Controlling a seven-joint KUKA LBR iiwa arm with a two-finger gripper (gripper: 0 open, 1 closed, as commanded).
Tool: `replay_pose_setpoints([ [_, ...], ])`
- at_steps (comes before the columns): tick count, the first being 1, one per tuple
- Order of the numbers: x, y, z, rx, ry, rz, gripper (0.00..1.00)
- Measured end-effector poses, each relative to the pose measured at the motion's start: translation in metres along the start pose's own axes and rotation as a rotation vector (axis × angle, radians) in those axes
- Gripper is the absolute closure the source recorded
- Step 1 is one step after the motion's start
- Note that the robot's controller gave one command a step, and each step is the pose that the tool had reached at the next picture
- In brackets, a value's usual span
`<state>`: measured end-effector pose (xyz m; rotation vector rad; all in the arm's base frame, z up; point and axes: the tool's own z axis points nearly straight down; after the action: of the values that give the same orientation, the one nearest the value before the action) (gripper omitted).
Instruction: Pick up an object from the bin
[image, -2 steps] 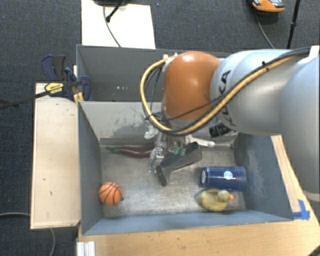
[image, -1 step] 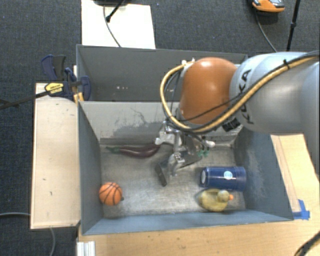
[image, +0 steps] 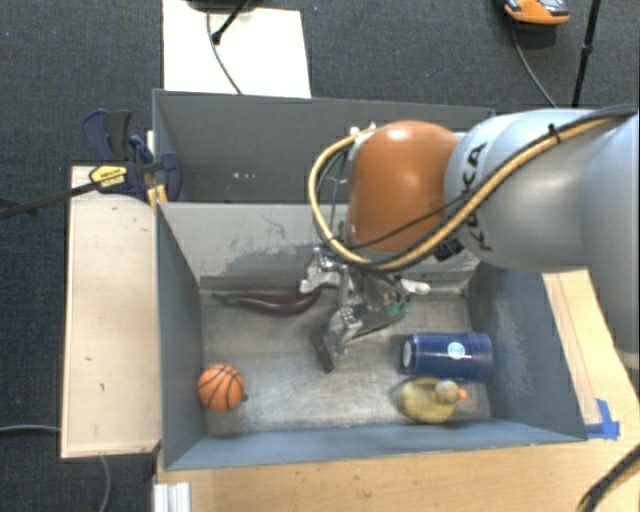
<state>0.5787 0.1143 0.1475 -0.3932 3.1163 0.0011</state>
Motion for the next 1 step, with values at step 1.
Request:
replay_pose_setpoints([
  [1, 0.0056, -0.0195, 0.0288, 0.0, -0.001, 0.239, 0.0],
])
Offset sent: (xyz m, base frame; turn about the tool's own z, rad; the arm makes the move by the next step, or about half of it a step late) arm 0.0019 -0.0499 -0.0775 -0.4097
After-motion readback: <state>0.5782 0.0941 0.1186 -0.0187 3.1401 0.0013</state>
